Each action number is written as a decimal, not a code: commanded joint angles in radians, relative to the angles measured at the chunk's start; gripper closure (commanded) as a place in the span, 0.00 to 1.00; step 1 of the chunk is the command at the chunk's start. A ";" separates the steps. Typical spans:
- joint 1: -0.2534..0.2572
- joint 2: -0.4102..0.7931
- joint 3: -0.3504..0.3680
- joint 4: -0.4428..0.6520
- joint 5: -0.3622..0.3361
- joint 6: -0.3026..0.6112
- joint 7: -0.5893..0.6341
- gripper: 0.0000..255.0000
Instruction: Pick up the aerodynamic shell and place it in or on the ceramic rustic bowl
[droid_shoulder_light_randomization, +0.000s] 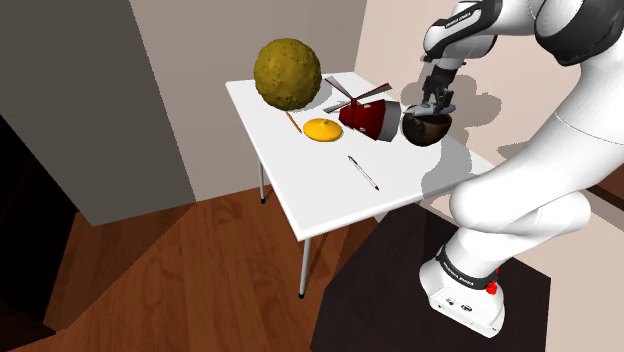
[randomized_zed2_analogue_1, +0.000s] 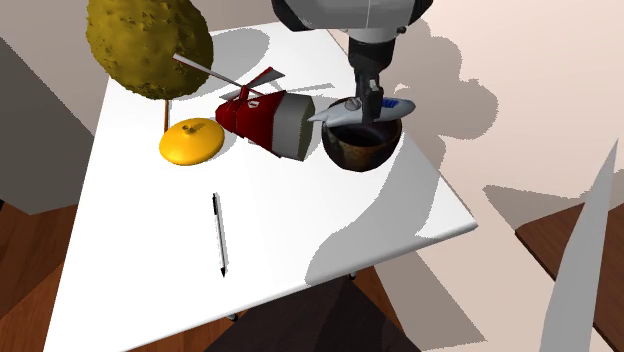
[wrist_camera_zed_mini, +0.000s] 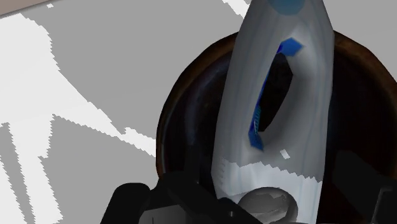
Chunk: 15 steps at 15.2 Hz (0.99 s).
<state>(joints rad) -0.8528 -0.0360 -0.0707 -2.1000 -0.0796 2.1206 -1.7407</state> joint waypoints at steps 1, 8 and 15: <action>0.000 0.001 0.000 -0.002 0.000 0.000 0.000 0.00; 0.005 -0.039 0.005 0.082 0.002 -0.124 0.001 0.00; 0.005 -0.039 0.005 0.082 0.002 -0.124 0.001 0.00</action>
<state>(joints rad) -0.8481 -0.0754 -0.0652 -2.0178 -0.0779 1.9969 -1.7401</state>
